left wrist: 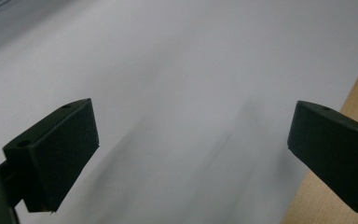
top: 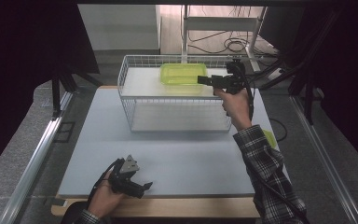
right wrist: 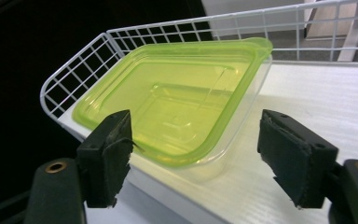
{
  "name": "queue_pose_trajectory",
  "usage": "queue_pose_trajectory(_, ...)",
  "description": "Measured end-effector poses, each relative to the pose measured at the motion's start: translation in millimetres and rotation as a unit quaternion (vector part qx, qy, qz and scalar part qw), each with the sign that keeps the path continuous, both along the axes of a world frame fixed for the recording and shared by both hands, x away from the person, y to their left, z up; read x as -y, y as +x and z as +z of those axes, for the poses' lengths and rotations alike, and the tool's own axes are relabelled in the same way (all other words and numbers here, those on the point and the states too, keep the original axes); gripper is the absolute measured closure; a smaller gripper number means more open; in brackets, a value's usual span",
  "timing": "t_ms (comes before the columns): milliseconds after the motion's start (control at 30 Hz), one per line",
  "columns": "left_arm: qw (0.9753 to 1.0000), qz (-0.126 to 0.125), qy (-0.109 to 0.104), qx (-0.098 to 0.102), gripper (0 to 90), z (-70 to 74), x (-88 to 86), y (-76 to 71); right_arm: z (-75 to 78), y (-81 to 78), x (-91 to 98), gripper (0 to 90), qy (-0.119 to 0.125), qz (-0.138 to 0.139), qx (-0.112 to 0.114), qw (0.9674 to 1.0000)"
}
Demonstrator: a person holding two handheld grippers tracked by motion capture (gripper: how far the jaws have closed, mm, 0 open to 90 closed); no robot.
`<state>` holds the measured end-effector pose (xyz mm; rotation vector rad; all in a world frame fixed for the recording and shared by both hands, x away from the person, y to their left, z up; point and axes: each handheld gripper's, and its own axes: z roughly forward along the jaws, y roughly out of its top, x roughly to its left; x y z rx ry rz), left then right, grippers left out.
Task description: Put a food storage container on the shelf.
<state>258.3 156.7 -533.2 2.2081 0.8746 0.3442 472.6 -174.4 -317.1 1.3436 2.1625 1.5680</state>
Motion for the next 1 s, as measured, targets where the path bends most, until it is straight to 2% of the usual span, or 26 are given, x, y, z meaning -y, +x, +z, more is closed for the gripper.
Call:
queue_pose_trajectory(367,0.9994,0.001,-0.034,0.005,0.2,1.4,-4.3,0.6,-3.1,-22.5,2.8,15.5,-0.016,0.024,0.031,0.9991)
queue_pose_trajectory(500,0.9991,0.005,-0.039,0.014,0.2,1.8,-6.3,0.9,-5.6,-32.2,1.7,12.6,-0.036,0.038,0.043,0.9977)
queue_pose_trajectory(867,0.9990,0.018,-0.036,0.020,1.0,2.4,-9.2,2.2,-21.4,-54.2,5.1,7.2,-0.058,0.065,0.052,0.9949)
queue_pose_trajectory(1000,0.9991,0.018,-0.032,0.021,1.0,2.4,-8.7,2.0,-29.1,-61.6,8.5,5.2,-0.068,0.071,0.061,0.9933)
